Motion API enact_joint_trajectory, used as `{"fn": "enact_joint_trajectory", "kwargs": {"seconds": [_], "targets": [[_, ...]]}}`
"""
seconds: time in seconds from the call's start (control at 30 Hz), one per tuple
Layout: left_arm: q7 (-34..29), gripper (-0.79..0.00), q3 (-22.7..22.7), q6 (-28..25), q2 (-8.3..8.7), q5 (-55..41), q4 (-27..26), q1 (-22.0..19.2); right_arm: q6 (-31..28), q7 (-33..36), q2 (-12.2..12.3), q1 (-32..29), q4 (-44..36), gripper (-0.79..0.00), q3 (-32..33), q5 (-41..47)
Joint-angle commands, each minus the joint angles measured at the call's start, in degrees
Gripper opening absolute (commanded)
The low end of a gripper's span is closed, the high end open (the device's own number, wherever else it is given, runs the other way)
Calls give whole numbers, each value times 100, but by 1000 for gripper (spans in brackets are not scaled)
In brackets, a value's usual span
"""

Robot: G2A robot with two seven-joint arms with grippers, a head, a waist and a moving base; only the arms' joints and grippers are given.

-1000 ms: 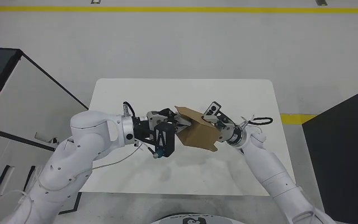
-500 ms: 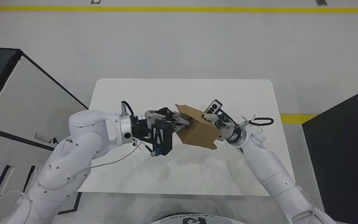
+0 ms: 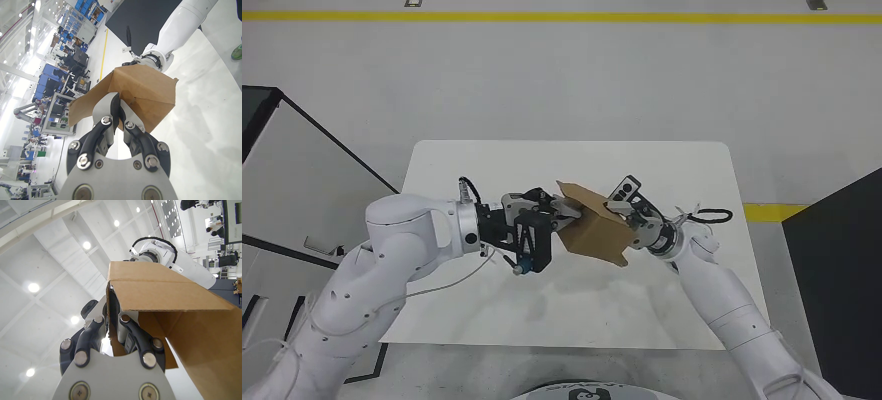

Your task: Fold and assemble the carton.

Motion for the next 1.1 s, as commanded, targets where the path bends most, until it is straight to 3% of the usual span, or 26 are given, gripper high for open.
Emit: {"fn": "enact_joint_trajectory", "kwargs": {"seconds": [0.0, 0.8, 1.07], "targets": [[10, -785, 15, -20, 0, 5, 0, -11, 14, -13, -3, 5, 8, -785, -9, -9], [-229, -785, 14, 49, -30, -412, 142, -124, 61, -47, -15, 75, 112, -785, 42, -24], [-291, -785, 214, -55, -48, -268, 51, -216, 95, -64, -19, 91, 124, -785, 29, -55]]}}
